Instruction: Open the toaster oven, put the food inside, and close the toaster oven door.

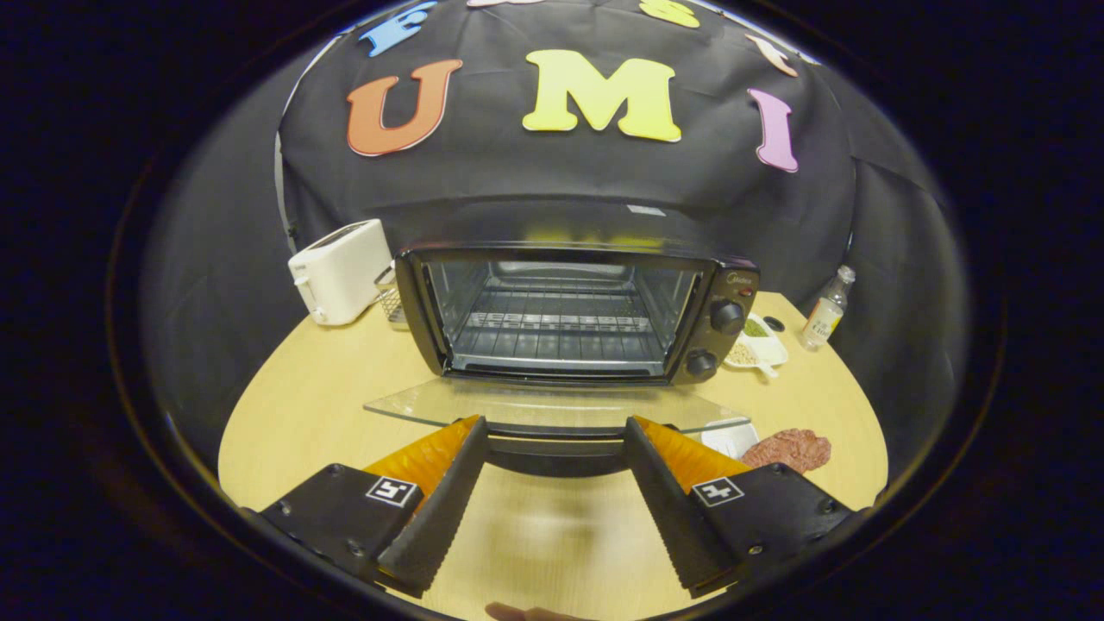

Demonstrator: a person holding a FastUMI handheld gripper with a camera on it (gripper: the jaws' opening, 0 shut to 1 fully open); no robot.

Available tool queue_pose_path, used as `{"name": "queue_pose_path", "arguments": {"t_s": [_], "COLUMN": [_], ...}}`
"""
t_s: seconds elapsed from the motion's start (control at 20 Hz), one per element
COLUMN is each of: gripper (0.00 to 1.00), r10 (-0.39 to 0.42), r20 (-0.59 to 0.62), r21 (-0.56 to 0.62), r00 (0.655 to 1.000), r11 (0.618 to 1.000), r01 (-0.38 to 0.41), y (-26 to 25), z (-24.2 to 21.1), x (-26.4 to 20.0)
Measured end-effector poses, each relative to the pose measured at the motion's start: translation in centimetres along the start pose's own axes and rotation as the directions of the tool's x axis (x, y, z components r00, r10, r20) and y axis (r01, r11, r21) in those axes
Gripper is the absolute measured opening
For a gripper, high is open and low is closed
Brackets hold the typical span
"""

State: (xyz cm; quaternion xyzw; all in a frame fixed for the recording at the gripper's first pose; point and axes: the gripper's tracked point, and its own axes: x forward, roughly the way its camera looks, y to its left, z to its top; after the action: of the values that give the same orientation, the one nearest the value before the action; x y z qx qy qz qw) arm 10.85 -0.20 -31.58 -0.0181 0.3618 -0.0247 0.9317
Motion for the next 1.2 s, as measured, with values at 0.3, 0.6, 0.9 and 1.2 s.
{"name": "queue_pose_path", "arguments": {"t_s": [0.3,0.6,0.9,1.2], "gripper": [1.00,1.00,0.98,0.98], "r10": [0.042,0.131,0.268,0.304], "r20": [-0.075,-0.244,-0.289,-0.279], "r21": [-0.002,0.078,0.166,0.140], "r00": [0.996,0.961,0.919,0.911], "r11": [0.999,0.990,0.959,0.951], "r01": [-0.042,-0.115,-0.228,-0.275], "y": [-0.1,0.2,2.1,0.8], "z": [-2.2,-7.1,-8.7,-8.3], "x": [-0.1,1.2,1.1,-1.4]}}
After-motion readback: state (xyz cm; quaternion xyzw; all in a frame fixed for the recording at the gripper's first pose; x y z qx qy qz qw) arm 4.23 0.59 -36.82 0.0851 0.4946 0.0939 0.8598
